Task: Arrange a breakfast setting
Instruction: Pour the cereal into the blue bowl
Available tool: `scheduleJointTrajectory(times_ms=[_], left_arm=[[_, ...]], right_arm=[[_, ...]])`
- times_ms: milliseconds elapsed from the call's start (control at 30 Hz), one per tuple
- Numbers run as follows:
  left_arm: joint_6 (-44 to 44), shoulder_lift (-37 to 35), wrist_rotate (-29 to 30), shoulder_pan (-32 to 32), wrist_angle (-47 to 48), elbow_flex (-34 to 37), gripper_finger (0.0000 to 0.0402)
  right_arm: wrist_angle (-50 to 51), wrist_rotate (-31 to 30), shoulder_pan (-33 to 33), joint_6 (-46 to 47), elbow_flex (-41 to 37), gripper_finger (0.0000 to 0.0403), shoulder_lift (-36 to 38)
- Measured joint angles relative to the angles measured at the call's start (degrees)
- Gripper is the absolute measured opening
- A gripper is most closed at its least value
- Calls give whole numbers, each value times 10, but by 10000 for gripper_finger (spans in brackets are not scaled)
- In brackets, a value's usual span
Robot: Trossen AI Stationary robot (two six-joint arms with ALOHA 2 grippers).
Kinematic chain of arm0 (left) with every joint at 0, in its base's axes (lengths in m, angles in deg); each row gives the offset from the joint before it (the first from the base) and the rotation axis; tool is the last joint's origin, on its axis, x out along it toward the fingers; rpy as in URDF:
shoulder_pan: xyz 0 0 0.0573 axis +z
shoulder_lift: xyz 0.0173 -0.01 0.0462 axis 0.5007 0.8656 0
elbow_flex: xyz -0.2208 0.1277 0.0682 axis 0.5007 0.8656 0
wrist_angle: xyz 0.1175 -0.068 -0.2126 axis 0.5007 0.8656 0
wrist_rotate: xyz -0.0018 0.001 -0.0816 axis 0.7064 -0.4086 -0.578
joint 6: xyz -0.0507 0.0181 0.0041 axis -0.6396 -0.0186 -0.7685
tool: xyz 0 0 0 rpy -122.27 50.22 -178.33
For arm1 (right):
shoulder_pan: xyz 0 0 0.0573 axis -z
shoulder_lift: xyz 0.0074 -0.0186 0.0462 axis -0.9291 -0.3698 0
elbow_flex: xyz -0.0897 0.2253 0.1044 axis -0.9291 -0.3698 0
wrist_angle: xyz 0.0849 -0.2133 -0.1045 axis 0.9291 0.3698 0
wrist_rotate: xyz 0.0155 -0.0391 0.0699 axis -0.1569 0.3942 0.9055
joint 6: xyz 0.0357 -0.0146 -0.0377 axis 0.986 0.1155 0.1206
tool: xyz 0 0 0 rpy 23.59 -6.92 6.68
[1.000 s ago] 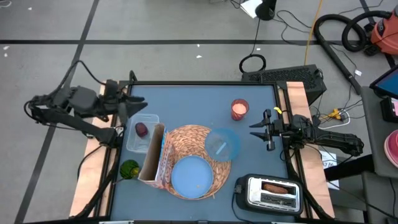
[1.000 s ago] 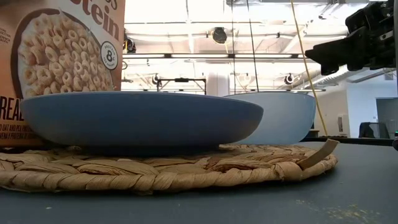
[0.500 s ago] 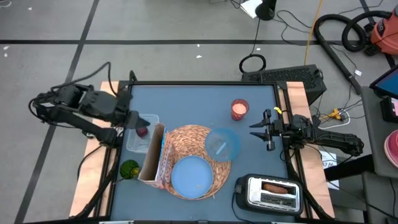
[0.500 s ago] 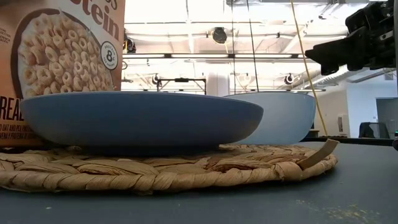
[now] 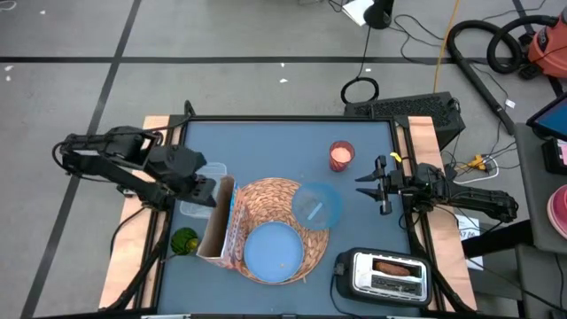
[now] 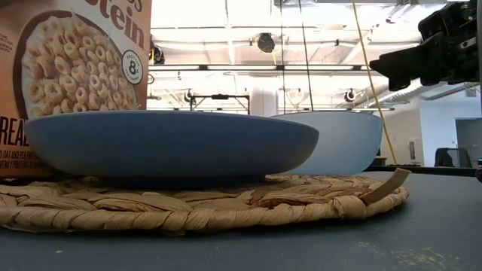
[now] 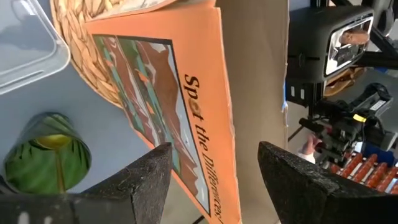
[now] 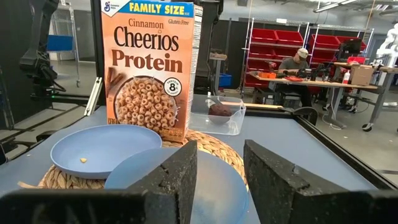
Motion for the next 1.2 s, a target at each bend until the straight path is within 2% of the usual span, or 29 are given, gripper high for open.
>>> scheduleJointTrajectory(times_ms=[300,433,700,1000,1100,1200], left_arm=[[-12,27,0,-2,1,0,244],[-7,48,-20,-2,5,0,244],[-4,86,-37,-2,78,0,244],[17,101,-40,-2,85,0,242],[13,101,-39,-2,86,0,224],[5,101,-39,-2,87,0,184]], right_arm=[[0,0,0,0,0,123,0],[0,0,0,0,0,123,0],[0,0,0,0,0,123,0],[0,0,0,0,0,123,0],[0,0,0,0,0,123,0],[0,0,0,0,0,123,0]])
